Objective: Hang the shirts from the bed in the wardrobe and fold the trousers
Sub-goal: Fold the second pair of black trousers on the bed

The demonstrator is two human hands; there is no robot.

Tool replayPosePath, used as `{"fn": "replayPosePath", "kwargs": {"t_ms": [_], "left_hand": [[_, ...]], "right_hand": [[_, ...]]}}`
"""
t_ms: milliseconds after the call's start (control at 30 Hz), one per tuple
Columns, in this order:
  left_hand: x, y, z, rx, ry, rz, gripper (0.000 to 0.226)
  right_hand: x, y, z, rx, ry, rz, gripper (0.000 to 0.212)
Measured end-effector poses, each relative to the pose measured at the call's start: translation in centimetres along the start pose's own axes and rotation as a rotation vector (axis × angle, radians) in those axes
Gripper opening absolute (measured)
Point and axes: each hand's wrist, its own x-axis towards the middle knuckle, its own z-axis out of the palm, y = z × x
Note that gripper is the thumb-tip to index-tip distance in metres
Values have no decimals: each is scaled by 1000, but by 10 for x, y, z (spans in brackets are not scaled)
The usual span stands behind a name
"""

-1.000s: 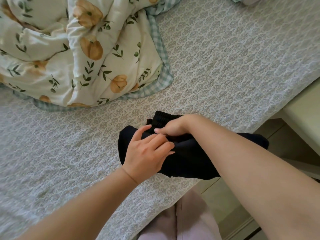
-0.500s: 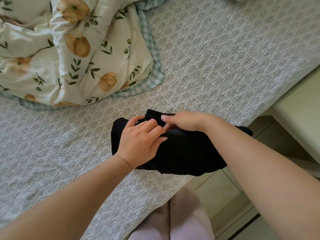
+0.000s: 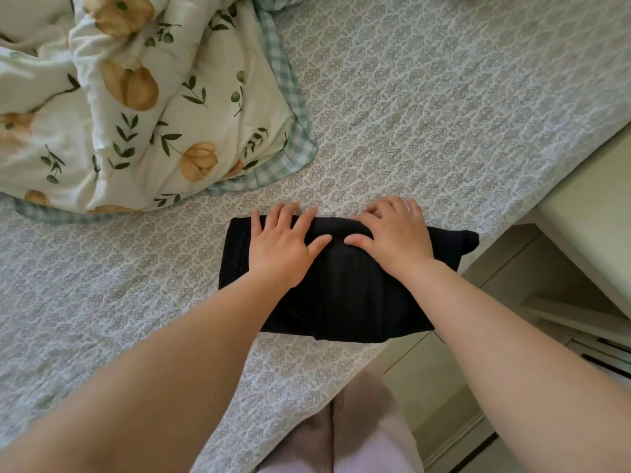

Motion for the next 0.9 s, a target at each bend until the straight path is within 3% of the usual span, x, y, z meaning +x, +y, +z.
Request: {"fn": "replayPosePath", "kwargs": {"t_ms": [167, 267, 333, 400, 467, 500, 567, 600, 700, 767, 900], "left_hand": [[0, -1, -5, -55, 67, -24, 69], [-25, -14, -4, -201, 212, -157, 71], [-45, -26, -1, -418, 307, -321, 78], [-64, -35, 3, -702, 320, -528, 89], [-75, -40, 6, -963, 237, -694, 86], [-77, -42, 8, -1086, 163, -739, 74], [-75, -48, 9, -1241, 13, -760, 45], [-72, -51, 9, -1265, -36, -743, 42], [-63, -59, 4, -1279, -140, -689, 35], [-58, -61, -3, -1304, -258, -671, 41], [-48, -62, -15, -1329, -501, -673, 78]], "right_hand": [[10, -2, -8, -5, 39, 125, 63], [-17, 1, -13, 157, 297, 204, 65], [-42, 5, -11, 360, 468, 380, 70], [-66, 7, -4, 649, 497, 648, 80], [-81, 8, 4, 883, 438, 889, 83], [-85, 10, 7, 1012, 398, 964, 79], [-86, 14, 12, 1288, 268, 1004, 67], [-86, 15, 14, 1334, 209, 974, 62], [-86, 15, 22, 1002, 153, 840, 68], [-86, 16, 22, 871, 156, 815, 79], [-83, 20, 16, 1154, 204, 826, 69]]}}
